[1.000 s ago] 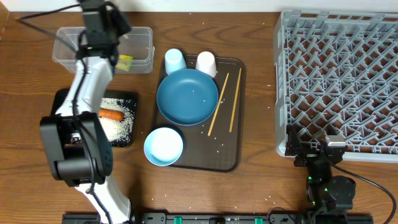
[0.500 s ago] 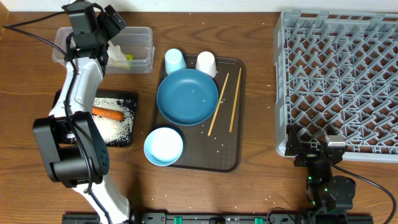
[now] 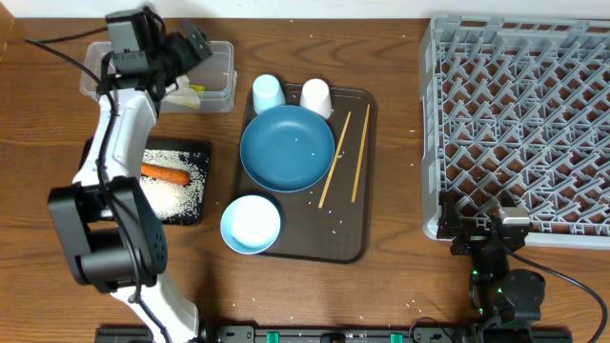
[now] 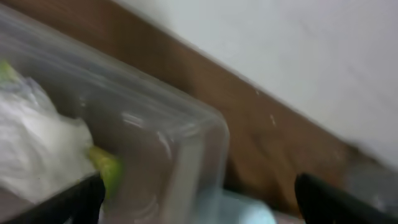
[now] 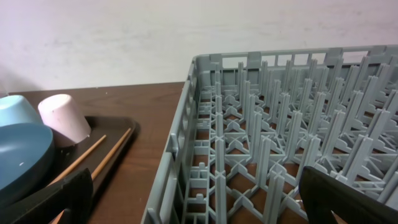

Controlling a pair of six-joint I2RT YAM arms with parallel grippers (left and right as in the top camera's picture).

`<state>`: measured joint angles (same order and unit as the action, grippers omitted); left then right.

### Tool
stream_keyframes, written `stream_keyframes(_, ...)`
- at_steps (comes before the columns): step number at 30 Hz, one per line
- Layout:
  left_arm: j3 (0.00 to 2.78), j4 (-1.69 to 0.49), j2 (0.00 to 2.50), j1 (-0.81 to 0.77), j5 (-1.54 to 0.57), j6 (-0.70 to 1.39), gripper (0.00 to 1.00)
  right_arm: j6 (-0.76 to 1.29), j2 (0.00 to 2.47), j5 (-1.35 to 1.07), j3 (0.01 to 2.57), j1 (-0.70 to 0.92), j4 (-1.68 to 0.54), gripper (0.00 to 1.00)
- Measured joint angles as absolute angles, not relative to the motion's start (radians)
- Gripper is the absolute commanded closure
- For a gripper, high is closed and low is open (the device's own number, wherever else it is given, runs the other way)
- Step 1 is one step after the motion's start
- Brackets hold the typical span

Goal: Sort waste into correct bins and load items into the dishwasher rack

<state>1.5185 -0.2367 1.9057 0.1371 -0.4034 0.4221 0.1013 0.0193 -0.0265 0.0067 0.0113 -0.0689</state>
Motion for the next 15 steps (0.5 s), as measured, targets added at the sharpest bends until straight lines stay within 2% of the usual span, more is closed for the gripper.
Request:
stream_keyframes(8, 1.519, -0.527, 1.769, 0.087, -0.496, 0.337, 0.02, 0.101, 0.019, -0.027, 0.007, 0.011, -0.069, 0.01)
stream_keyframes(15, 1.52, -0.691, 1.728, -0.118, -0.398, 0.237, 0.02, 0.101, 0.019, -0.027, 0.007, 0.011, -0.069, 0.01)
